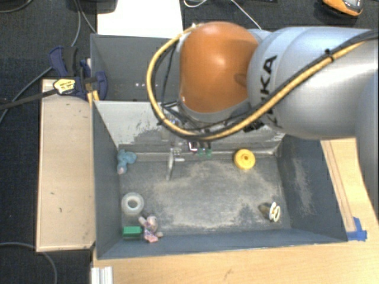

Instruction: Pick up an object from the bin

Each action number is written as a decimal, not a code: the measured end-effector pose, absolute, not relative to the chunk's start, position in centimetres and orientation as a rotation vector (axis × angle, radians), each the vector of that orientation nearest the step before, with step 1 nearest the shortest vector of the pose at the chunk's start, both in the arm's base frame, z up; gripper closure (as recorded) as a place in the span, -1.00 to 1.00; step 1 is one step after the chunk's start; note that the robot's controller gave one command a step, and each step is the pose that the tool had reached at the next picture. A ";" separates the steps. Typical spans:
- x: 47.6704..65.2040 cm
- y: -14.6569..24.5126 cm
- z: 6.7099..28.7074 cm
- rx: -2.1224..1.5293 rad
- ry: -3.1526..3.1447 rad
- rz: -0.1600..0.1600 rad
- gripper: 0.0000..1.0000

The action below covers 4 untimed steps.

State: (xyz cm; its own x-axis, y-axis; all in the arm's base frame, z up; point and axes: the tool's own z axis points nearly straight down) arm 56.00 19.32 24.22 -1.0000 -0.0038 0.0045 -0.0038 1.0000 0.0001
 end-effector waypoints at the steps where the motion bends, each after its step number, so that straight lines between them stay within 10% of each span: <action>1: 56.2 19.2 24.7 -0.005 -3.145 -0.003 -1.00; 2: 54.5 21.4 18.1 0.385 -3.121 -0.003 -1.00; 3: 51.9 24.0 16.0 0.800 -3.043 -0.004 -1.00; 4: 53.0 25.4 12.3 1.522 -2.756 -0.004 -1.00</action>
Offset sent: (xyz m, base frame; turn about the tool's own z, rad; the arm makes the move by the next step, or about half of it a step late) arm -0.0441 0.0587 -0.1722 -0.6457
